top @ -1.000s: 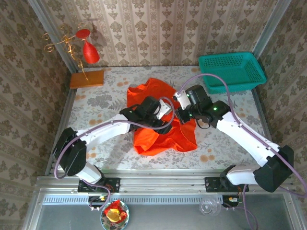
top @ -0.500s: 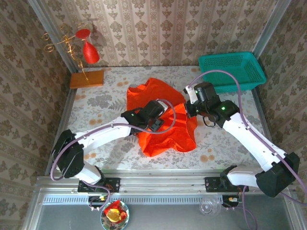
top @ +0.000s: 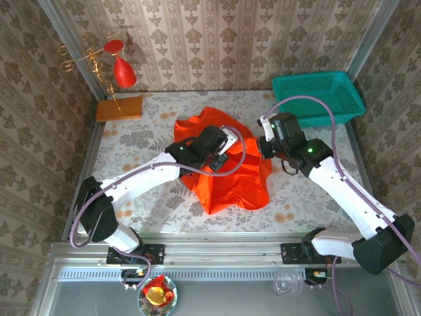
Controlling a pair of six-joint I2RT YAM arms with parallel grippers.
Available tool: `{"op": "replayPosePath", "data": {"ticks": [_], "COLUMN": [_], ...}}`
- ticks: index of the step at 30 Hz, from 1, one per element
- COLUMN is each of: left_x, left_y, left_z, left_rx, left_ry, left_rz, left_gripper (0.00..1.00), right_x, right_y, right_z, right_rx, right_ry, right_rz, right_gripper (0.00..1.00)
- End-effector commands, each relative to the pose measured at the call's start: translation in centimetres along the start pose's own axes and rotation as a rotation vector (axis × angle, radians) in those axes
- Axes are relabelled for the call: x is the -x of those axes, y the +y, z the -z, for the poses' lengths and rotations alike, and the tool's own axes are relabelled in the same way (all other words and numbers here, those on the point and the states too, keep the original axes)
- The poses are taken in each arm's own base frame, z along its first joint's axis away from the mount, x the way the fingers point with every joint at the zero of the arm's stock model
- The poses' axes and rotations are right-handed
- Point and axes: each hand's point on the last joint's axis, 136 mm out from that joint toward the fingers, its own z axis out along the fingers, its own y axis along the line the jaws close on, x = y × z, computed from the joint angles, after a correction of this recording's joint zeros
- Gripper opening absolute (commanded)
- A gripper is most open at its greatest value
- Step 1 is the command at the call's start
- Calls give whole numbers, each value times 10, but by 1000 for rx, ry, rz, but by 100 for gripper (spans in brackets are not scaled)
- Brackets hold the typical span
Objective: Fold the inside-out t-shirt
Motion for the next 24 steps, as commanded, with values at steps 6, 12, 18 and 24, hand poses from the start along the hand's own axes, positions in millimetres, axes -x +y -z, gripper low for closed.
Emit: {"op": "replayPosePath", "data": {"ticks": [6,12,18,24], "left_x": [51,63,77,77], "left_y": [-2,-1,-6,-10], "left_z": [32,45,63,85], "left_rx": [-191,-226,-279,-306], "left_ry": [-144,-169,-205,-238], "left_rz": [105,112,110,101], "left_gripper": [0,0,0,0], "right_x": [-42,-85,-107,-92], "right_y": [34,113,156,149], "right_z": [30,9,-35,-77], "right_rx": [60,253,230,132], "right_ry": [31,-32,-74,-184], "right_rz": [-105,-77,17,-36], "right_gripper": [37,23,11,8]}}
